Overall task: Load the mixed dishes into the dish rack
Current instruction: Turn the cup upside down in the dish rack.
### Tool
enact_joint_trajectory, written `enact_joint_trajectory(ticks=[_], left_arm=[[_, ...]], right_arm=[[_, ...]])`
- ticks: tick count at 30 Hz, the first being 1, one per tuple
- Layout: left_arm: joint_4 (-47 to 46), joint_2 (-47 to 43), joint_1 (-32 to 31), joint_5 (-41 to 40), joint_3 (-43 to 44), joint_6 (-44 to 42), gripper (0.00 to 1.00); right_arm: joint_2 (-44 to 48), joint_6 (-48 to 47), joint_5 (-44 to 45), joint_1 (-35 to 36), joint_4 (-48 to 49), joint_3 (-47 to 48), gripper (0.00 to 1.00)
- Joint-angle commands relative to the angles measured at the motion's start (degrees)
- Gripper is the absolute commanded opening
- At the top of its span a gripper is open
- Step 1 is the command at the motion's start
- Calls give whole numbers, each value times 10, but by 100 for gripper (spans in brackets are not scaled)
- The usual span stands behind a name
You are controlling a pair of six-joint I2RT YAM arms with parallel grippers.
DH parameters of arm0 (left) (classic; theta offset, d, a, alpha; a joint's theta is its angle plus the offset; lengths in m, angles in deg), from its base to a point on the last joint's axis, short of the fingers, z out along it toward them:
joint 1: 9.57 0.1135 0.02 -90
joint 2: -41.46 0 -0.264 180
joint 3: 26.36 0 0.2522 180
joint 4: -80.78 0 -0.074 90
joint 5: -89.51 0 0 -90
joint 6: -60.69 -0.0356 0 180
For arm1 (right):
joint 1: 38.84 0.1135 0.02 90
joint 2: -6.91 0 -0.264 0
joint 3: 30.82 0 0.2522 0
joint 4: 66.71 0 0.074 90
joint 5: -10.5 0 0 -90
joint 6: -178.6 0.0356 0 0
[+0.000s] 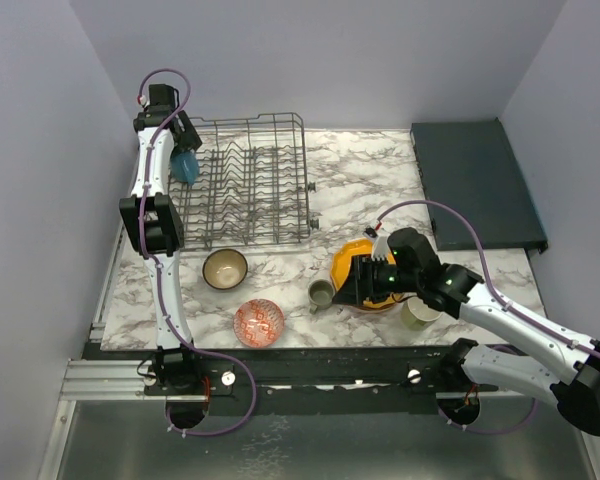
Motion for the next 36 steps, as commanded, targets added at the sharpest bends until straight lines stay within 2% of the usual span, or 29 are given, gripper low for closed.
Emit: enact_joint_trajectory(ticks=[1,10,19,27,33,36], left_arm=[[-8,4,5,-3,17,-4,91],[-7,-20,6,5,9,-7,93],[-1,-82,3,37,-20,-9,93],[1,-159,-29,45,-84,-28,93],[1,-228,-69,46,-149,-37,93],[-7,-263,-108,55,-187,-42,93]], right_arm=[[-1,4,-12,3,12,-8,65],[-5,-7,-4,4,-3,10,66],[-4,-35,27,3,-55,49,68],[9,-54,90,3,-144,115,70],[8,-42,192,2,-249,160,71],[5,-33,236,3,-297,177,71]])
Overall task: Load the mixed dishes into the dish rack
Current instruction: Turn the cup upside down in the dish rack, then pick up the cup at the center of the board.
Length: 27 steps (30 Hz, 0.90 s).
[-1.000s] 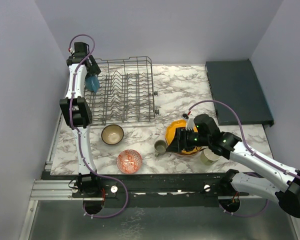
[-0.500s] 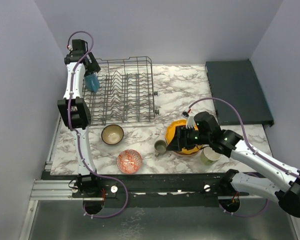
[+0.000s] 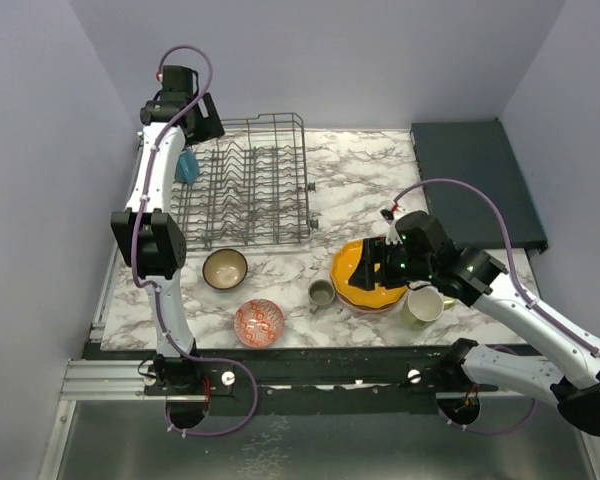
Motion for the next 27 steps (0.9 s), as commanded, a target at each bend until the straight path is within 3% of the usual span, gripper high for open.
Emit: enact_joint_trajectory(ticks=[1,12,21,27], left_arm=[[-5,-64,-45,24,-52,-16,93],[-38,-193,-122,111,-187,4,93],[-117,-339,-160,194,-394,39,93],[-124,-406,-182,235,-477,46,93]], right_arm=[[0,12,111,3,-115,33,71],[-13,106,237,3,-291,78,71],[-16,163,245,3,-330,36,65],[-18,179,240,3,-327,1,60]])
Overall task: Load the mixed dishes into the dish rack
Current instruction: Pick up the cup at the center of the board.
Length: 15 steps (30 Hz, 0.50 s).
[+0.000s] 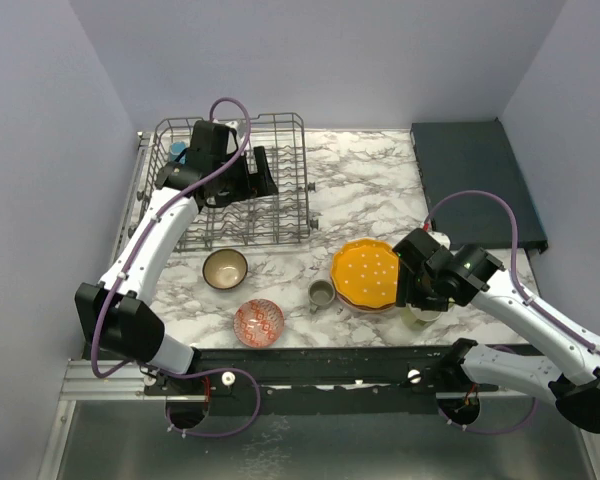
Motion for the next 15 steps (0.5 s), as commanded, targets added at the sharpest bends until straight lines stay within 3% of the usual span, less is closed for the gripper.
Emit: enact_joint_trajectory(ticks=[1,15], left_arm=[[-29,-59,-16,64,-57,16,93],[-45,-105,-40,90,-139,29,93]], right_arm=[[-7,28,18,3,-19,-25,59],[-90,30,27,3,-6,-28,40]])
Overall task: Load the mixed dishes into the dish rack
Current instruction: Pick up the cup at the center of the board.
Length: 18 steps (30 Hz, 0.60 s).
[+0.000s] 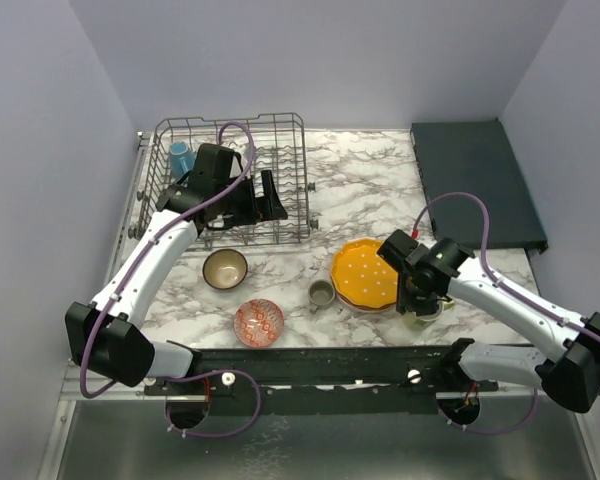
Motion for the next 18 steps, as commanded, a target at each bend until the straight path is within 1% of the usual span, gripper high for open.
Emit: enact_joint_trajectory(ticks=[1,9,11,13,14,18], left_arm=[[-15,-14,-5,20,-13,3,93],[-18,-9,-7,25,-21,-8,93],[-18,-7,-7,24,-22,-11,93],[-18,-8,-7,27,-25,-12,93],[-18,-8,-7,28,-25,-12,93],[-20,-12,-7,35,-31,-12,93]], right_arm=[[-20,9,27,3,-1,2,38],[-47,9,32,3,6,4,24],[-54,8,34,3,5,9,16],[-61,7,35,3,3,14,5],[-63,8,36,3,1,16,2],[-61,6,42,3,-1,23,1]])
